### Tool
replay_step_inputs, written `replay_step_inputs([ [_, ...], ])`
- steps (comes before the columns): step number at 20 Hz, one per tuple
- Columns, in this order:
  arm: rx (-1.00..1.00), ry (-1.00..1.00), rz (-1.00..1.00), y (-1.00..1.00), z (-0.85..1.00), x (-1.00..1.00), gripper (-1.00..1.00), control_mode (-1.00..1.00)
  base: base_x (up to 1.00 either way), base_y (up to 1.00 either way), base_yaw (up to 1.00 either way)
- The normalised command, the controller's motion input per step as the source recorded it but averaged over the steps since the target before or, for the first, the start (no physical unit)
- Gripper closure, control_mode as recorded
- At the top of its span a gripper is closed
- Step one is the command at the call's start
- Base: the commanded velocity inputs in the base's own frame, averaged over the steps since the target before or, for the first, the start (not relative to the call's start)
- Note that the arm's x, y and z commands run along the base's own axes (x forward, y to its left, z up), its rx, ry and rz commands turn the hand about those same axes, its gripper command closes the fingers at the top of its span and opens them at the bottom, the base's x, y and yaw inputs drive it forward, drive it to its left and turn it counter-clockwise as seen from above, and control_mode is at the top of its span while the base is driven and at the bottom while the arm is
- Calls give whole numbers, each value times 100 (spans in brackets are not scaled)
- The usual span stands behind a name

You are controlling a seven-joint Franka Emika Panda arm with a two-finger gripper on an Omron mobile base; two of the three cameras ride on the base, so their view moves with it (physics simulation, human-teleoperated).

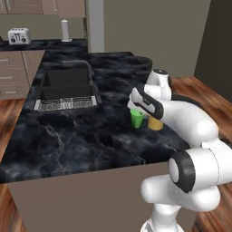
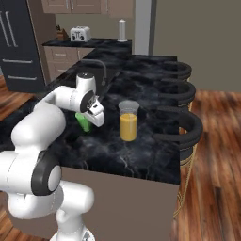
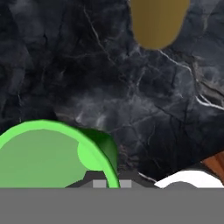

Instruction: Place the pitcher and cup on the dining counter for serving.

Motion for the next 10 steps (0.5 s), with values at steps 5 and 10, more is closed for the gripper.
replay_step_inputs([
  [5,10,0,-34,0,-22,54,100,-100,0,0,0],
  [10,0,1,-15,3,-1,35,100,-100,0,0,0],
])
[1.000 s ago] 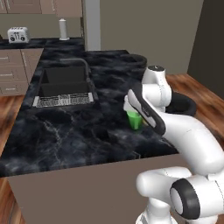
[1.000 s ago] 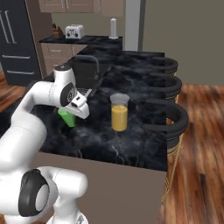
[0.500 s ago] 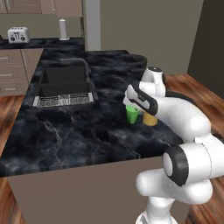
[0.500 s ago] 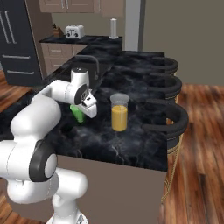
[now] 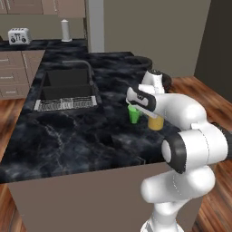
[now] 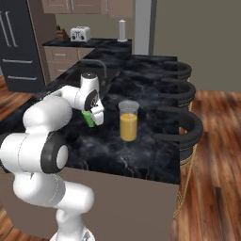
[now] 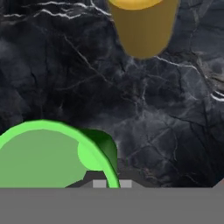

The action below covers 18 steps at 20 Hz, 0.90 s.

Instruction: Place the pitcher and cup on the dining counter for serving.

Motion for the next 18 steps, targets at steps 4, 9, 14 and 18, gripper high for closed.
replay_step_inputs([
  [4,0,9,-7,3,-9,27,100,-100,0,0,0],
  [9,0,7,-12,3,-52,13,100,-100,0,0,0],
  [14,0,5,-11,3,-47,14,100,-100,0,0,0],
  [18,0,1,-11,0,-46,20,100,-100,0,0,0],
])
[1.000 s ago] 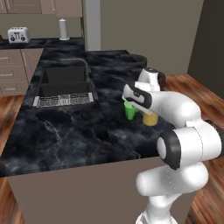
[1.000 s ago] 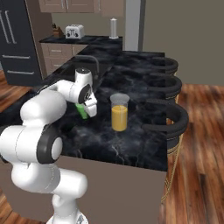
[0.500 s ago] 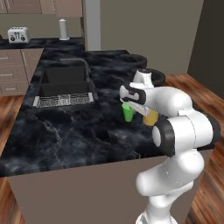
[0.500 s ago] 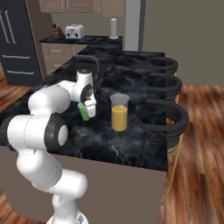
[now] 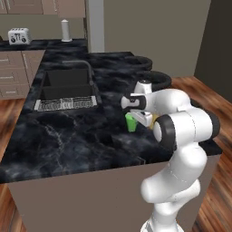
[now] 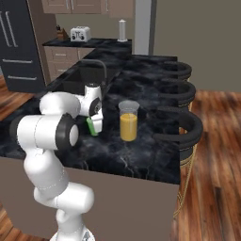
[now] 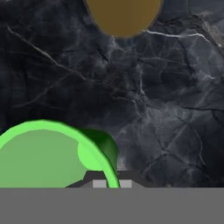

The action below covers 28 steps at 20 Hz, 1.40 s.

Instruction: Place the pitcher and cup on the dining counter for serving.

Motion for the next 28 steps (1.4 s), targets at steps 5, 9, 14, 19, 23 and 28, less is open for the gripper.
replay_step_inputs([
  [5,0,0,-11,0,-34,36,100,-100,0,0,0],
  [9,0,0,-10,0,-22,46,100,-100,0,0,0],
  [14,-1,-1,-9,0,-17,47,100,-100,0,0,0],
  [19,-3,0,-9,0,-17,50,100,-100,0,0,0],
  [23,-3,-1,-6,0,-10,30,-100,-100,0,0,0],
  [28,0,0,-7,1,23,-8,-100,-100,0,0,0],
])
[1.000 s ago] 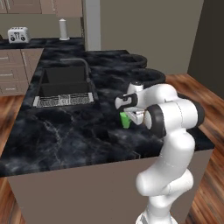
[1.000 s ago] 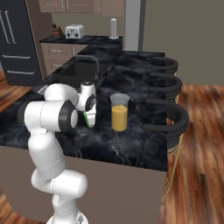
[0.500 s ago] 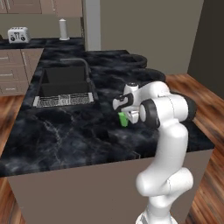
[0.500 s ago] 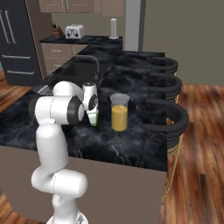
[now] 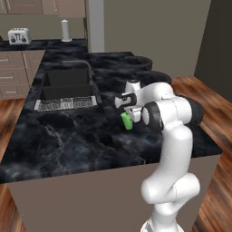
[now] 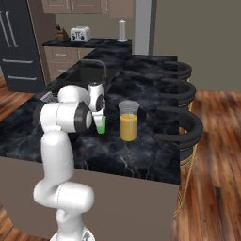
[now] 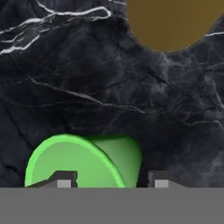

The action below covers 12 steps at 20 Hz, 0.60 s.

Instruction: Place the pitcher and cup on the dining counter for serving.

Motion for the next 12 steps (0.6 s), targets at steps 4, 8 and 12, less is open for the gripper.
replay_step_inputs([
  [4,0,-4,-7,0,78,-67,-100,-100,0,0,0],
  [8,0,-15,-1,0,78,-100,-100,-100,0,0,0],
  [12,0,-31,0,0,43,-100,-100,-100,0,0,0],
])
